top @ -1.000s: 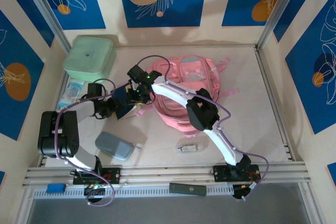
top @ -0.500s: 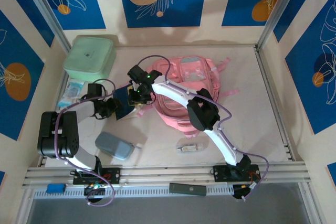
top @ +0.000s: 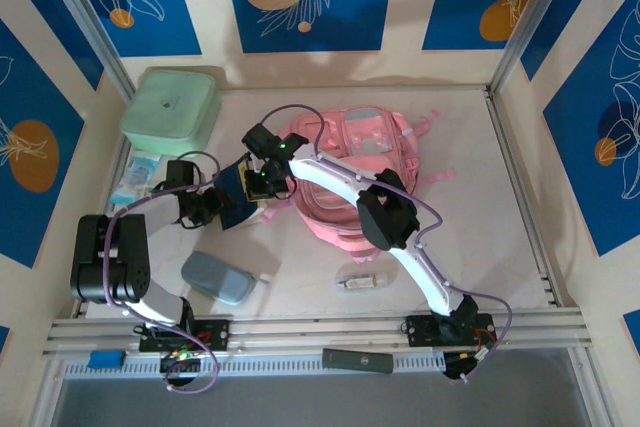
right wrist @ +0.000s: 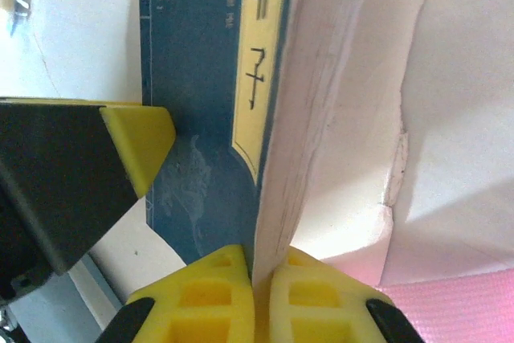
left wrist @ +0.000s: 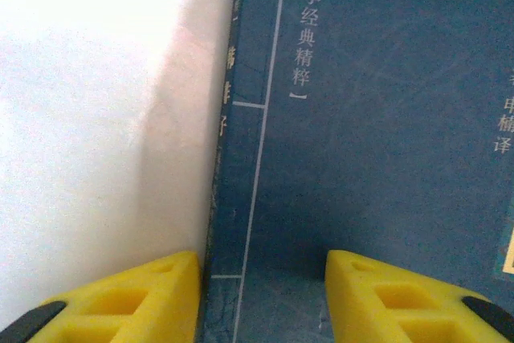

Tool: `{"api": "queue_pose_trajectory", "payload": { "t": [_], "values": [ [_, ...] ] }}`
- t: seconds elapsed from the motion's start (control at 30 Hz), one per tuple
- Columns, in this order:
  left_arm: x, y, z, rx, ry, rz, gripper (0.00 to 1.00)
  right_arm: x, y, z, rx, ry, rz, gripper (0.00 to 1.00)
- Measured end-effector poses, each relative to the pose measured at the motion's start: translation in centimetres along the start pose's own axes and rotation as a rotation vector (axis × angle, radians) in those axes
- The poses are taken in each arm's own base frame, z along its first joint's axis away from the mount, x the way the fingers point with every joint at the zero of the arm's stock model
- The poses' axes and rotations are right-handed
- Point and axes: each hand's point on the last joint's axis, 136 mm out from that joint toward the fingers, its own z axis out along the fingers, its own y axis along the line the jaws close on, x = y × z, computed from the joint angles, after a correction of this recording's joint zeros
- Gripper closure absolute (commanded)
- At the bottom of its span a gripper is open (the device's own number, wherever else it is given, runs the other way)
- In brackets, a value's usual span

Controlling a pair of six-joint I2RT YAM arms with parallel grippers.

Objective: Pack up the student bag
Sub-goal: Pick up the book from the middle-left of the table, then pass the book.

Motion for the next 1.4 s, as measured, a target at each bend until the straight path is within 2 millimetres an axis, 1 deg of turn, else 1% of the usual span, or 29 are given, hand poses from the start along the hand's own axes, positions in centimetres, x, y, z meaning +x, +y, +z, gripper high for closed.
{"api": "queue_pose_trajectory", "payload": {
  "t": [0.1, 0.17, 0.23, 0.3, 0.37, 0.43, 0.47, 0.5, 0.57, 0.63, 0.73, 0.83, 0.9, 0.97, 1.03, 1.07, 1.1, 1.23, 1.4],
  "values": [
    [0.1, -0.2, -0.7, -0.003, 0.001, 0.001, 0.47, 0.1, 0.7, -0.5, -0.027, 0.005, 0.003, 1.00],
    [-0.4, -0.8, -1.6, 0.000, -0.015, 0.011, 0.42, 0.0, 1.2, -1.3, -0.049, 0.002, 0.009, 1.00],
    [-1.5, -1.6, -3.1, 0.015, -0.052, 0.023, 0.38, -0.3, 1.8, -2.5, -0.071, -0.012, 0.012, 1.00],
    [-2.8, -2.7, -4.9, 0.044, -0.097, 0.028, 0.35, -0.8, 2.7, -4.3, -0.098, -0.040, 0.005, 1.00],
    [-4.6, -3.7, -7.2, 0.085, -0.156, 0.023, 0.32, -1.2, 3.8, -6.7, -0.136, -0.079, -0.005, 1.00],
    [-6.0, -4.3, -9.2, 0.120, -0.200, 0.014, 0.29, -1.4, 4.6, -9.7, -0.177, -0.120, -0.013, 1.00],
    [-6.6, -4.7, -10.1, 0.141, -0.220, 0.013, 0.28, -1.6, 4.9, -11.5, -0.200, -0.145, -0.016, 1.00],
    [-6.9, -5.2, -10.9, 0.164, -0.234, 0.013, 0.26, -1.7, 5.0, -12.8, -0.216, -0.166, -0.018, 1.00],
    [-7.0, -6.3, -12.3, 0.225, -0.246, 0.016, 0.24, -1.7, 5.1, -16.0, -0.257, -0.212, -0.018, 1.00],
    [-6.7, -7.6, -13.1, 0.292, -0.232, 0.019, 0.24, -1.7, 4.9, -18.5, -0.299, -0.246, -0.013, 1.00],
    [-6.3, -9.8, -13.9, 0.418, -0.198, 0.012, 0.24, -1.5, 4.1, -21.0, -0.359, -0.272, 0.009, 1.00],
    [-5.7, -11.8, -14.7, 0.531, -0.180, 0.023, 0.25, -1.1, 2.8, -21.8, -0.395, -0.271, 0.037, 1.00],
    [-5.3, -13.2, -15.3, 0.590, -0.171, 0.040, 0.26, -0.9, 2.1, -21.8, -0.404, -0.265, 0.052, 1.00],
    [-4.6, -15.1, -16.0, 0.657, -0.156, 0.073, 0.27, -0.6, 1.7, -21.7, -0.417, -0.256, 0.062, 1.00],
    [-3.9, -16.9, -16.6, 0.717, -0.139, 0.104, 0.31, -0.3, 1.5, -21.8, -0.442, -0.248, 0.070, 1.00],
    [-3.6, -17.7, -16.8, 0.740, -0.130, 0.115, 0.35, -0.2, 1.4, -21.9, -0.456, -0.244, 0.074, 1.00],
    [-3.3, -18.2, -16.9, 0.757, -0.123, 0.123, 0.37, -0.1, 1.4, -21.9, -0.470, -0.241, 0.075, 1.00],
    [-2.3, -19.9, -17.0, 0.800, -0.090, 0.142, 0.38, -0.1, 1.4, -22.5, -0.511, -0.251, 0.063, 1.00],
    [-1.7, -20.5, -16.4, 0.798, -0.058, 0.137, 0.38, 0.2, 1.4, -23.5, -0.538, -0.273, 0.054, 1.00]
  ]
}}
